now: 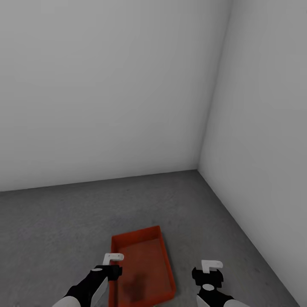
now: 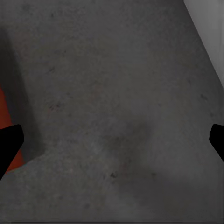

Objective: Move the two storage containers from the living room to the garage. In the garage, place one container on the floor and stack the other container on top of it (either order is fine).

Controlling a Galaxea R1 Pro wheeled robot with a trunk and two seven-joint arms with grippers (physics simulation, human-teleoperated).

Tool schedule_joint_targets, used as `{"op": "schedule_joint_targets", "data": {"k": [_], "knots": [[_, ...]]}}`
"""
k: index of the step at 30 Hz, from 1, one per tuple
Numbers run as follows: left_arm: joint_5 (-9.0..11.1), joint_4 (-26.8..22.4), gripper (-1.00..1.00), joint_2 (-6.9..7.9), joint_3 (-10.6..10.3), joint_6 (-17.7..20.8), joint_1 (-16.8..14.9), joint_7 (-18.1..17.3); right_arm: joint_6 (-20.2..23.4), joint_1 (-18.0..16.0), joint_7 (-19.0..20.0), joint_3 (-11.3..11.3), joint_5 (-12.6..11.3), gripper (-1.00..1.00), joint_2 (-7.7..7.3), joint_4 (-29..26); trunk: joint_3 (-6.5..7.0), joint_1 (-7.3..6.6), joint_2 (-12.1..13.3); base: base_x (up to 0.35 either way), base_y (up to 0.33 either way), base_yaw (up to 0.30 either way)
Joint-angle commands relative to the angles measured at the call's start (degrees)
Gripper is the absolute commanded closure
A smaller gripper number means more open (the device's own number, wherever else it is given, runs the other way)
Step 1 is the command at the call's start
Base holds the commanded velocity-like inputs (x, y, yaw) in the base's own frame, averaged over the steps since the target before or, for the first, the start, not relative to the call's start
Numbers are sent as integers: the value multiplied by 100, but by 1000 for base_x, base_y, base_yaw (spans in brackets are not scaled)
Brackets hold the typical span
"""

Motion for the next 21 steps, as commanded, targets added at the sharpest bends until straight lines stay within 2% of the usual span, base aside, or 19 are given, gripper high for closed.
{"op": "schedule_joint_targets", "data": {"k": [1,10,21], "knots": [[30,-12,-100,5,-41,19,0,34,-18,-2,-18,48,-61,-100,0,-4,-5,-2,-3,-82,0,0],[30,-12,-100,5,-45,35,0,32,-18,-4,-18,48,-58,-100,0,-4,-5,-2,-3,-37,0,0],[30,-12,-100,-2,-35,64,0,22,-19,-2,-24,65,-52,-100,-4,-4,-5,-2,-3,-299,0,-9]]}}
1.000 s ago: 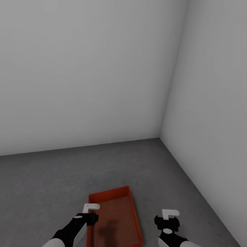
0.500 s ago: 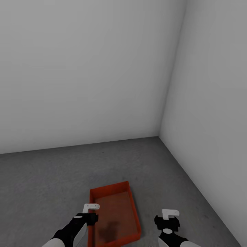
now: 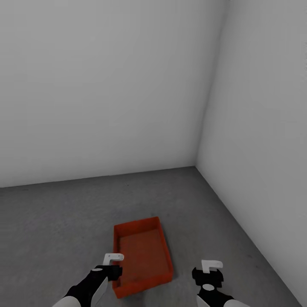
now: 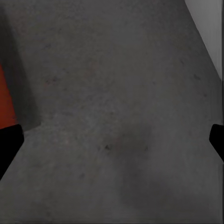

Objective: Move the two storage containers from the living room to the garage. In the garage, place one container on the floor and stack the other container on top of it (either order is fine).

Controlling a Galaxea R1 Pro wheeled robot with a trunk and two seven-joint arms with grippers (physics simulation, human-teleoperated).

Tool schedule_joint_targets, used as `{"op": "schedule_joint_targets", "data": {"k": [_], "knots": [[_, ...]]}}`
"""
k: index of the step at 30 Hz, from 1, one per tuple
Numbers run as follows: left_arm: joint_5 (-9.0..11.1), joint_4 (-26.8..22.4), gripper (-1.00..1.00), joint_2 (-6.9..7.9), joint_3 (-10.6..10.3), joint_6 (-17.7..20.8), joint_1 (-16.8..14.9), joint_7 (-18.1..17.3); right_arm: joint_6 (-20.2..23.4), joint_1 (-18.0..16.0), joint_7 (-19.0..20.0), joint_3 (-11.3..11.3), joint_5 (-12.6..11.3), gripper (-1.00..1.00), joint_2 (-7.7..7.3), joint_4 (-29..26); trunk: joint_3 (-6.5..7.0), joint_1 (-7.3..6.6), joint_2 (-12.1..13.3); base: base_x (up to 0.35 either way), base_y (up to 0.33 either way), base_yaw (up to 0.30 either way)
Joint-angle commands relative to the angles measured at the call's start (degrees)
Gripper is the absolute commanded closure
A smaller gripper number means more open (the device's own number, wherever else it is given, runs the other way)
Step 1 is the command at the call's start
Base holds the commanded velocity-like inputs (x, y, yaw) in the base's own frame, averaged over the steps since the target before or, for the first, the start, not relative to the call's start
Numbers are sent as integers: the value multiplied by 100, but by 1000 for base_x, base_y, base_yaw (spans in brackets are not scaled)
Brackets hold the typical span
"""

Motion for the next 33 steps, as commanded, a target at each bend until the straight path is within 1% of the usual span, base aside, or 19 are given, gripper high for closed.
{"op": "schedule_joint_targets", "data": {"k": [1,9,24,25,29,30,31,32,33], "knots": [[29,-13,-100,3,-40,30,0,35,-19,-2,-22,41,-62,-100,1,-4,-5,-4,-3,-267,0,-117],[21,0,-100,3,-47,-20,0,34,-26,-2,-121,27,-68,-100,6,-4,-5,-4,-3,-53,0,-252],[31,84,-100,-4,-54,-10,0,52,-7,10,-67,48,-102,-100,8,38,-5,-4,-3,-1,0,-283],[39,149,-100,-2,-55,-5,0,53,20,36,-60,53,-107,-100,11,43,-5,-4,-3,0,0,-283],[41,698,-100,8,-55,-42,0,52,103,21,-48,68,-114,-100,35,48,-5,-4,-3,0,0,-283],[50,1134,-100,16,-54,-174,0,52,117,67,13,79,-113,-100,64,47,-5,-4,-3,0,0,-283],[64,1523,-100,19,-51,-387,0,52,123,301,154,88,-113,-100,82,42,-5,-4,-3,0,0,-283],[67,1628,-100,20,-49,-446,0,52,128,406,225,89,-113,-100,94,41,-5,-4,-3,0,0,-283],[70,1722,-100,20,-48,-497,1,52,188,562,348,91,-113,-100,137,41,-5,-4,-3,0,0,-283]]}}
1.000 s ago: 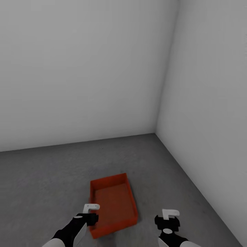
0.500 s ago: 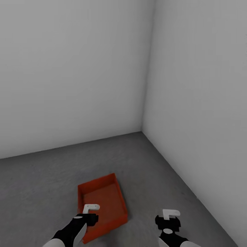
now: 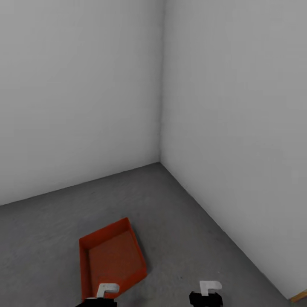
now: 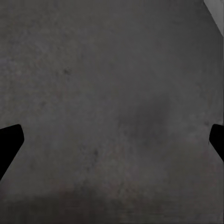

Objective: Move the two storage containers from the living room to the garage. In the garage, place one container on the floor and stack the other container on top of it (either order is fine).

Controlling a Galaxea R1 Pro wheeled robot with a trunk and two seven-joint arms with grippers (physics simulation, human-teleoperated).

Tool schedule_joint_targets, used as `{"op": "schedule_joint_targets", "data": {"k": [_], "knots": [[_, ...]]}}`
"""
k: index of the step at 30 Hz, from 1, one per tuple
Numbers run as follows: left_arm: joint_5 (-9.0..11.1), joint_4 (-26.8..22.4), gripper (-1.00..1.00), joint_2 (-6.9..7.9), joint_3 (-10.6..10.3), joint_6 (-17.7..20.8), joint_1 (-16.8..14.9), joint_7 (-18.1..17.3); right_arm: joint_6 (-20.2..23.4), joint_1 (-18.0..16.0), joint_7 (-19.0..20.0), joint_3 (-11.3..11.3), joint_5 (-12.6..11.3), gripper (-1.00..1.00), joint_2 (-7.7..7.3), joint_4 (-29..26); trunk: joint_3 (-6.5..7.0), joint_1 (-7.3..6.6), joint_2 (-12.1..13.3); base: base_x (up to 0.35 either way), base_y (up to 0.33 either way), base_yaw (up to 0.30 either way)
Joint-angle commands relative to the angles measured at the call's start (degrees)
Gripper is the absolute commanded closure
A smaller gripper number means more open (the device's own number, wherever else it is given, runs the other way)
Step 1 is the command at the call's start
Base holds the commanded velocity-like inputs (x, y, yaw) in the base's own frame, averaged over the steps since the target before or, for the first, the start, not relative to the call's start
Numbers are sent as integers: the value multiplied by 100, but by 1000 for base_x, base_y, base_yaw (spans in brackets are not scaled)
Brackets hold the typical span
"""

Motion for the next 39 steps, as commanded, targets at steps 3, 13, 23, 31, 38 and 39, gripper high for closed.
{"op": "schedule_joint_targets", "data": {"k": [3,13,23,31,38,39], "knots": [[34,61,-100,0,-39,-15,-4,20,145,268,218,54,-51,-100,79,-5,-4,-1,-2,0,0,-283],[35,87,-100,10,-38,-103,423,11,237,1098,907,23,-65,-100,74,1,-4,-1,-2,0,0,-283],[28,94,-100,110,-38,-728,800,11,912,1163,1202,31,-41,-100,51,4,-4,-1,-2,0,0,-283],[34,95,-100,91,-38,-745,1083,13,550,1840,1604,43,-16,-100,90,14,-2,-1,-2,0,0,-282],[35,99,-100,88,-38,-685,1111,17,506,1855,1603,35,-24,-100,82,20,25,-1,-2,0,0,-253],[35,100,-100,85,-38,-681,1129,18,505,1857,1603,35,-25,-100,82,21,30,-1,-2,0,0,-232]]}}
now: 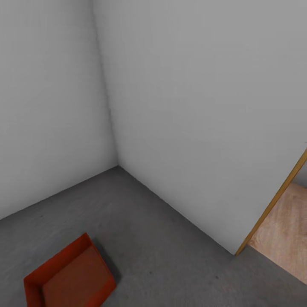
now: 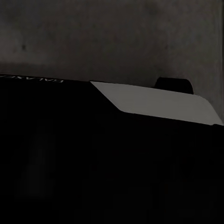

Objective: Move the two storage containers from the living room to the garage. In the garage, place one container on the floor and stack the other container on top of it (either order is fine).

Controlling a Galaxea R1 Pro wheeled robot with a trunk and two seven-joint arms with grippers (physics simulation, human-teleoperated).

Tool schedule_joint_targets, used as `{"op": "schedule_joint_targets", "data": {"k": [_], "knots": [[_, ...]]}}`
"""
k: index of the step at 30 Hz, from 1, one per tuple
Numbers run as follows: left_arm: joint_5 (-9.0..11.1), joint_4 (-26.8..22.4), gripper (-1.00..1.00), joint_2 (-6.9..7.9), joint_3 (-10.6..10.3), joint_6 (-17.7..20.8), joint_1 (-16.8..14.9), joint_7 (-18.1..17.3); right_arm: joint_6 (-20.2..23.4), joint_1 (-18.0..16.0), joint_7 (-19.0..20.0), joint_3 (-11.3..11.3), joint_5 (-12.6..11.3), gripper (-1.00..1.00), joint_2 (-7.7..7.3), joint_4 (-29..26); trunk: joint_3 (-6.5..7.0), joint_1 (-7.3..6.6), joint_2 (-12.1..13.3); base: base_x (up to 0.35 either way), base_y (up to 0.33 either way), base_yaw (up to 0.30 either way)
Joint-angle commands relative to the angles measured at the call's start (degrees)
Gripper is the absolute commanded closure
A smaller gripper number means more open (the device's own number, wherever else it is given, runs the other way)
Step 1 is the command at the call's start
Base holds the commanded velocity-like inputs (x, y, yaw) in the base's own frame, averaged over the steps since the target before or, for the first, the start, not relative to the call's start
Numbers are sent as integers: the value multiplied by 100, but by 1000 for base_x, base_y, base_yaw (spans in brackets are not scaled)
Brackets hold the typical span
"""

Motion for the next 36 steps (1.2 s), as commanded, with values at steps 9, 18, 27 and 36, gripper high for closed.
{"op": "schedule_joint_targets", "data": {"k": [9,18,27,36], "knots": [[40,-2,-100,29,-39,4,73,23,-23,1,-25,48,-52,-100,0,-4,47,-1,-2,0,0,-213],[-14,-27,-100,114,-69,-68,80,21,-28,-1,-25,48,-54,-100,-12,-4,104,-1,-2,0,0,-201],[-8,-25,-100,167,-74,-70,81,21,-101,35,-25,48,-54,-100,-24,-4,162,-1,-2,0,0,-199],[-16,-29,-100,168,-74,-70,81,21,-160,45,-25,39,-54,-100,-34,-4,223,-1,-2,0,0,-198]]}}
